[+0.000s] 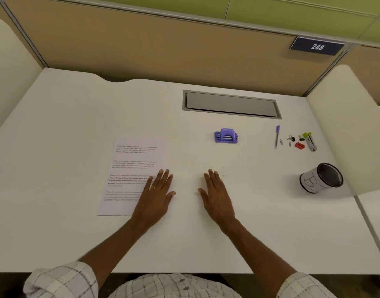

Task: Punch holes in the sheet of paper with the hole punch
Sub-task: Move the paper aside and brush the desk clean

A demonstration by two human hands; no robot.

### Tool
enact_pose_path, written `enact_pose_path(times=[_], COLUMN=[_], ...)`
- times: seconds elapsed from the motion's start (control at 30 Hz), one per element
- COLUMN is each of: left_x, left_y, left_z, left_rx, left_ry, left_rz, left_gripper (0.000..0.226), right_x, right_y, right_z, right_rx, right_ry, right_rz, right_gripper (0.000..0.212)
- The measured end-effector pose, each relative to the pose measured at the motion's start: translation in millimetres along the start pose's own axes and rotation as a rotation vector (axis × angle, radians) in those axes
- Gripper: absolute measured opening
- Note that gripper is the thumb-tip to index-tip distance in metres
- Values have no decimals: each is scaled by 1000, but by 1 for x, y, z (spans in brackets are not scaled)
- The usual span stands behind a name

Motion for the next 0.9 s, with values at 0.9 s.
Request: enact_pose_path(times=[0.9], left_x=[-77], left_y=[-49], left_z=[-58], left_rx=[-110], left_ry=[15], left_rz=[132], left_gripper=[61], right_x=[-93], right_y=[-43], right_z=[4], right_rx=[96], right_ry=[-33], right_rz=[113], right_gripper=[77])
Point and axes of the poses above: each hand's wrist, its own y-axis away from the middle knuckle, its own z-axis out of the back of the hand, x = y × z, the point moved 5 cm from there along -y, towards the middle knuckle, and after that the axes turned 1 degree about x, right-handed, at the moved point
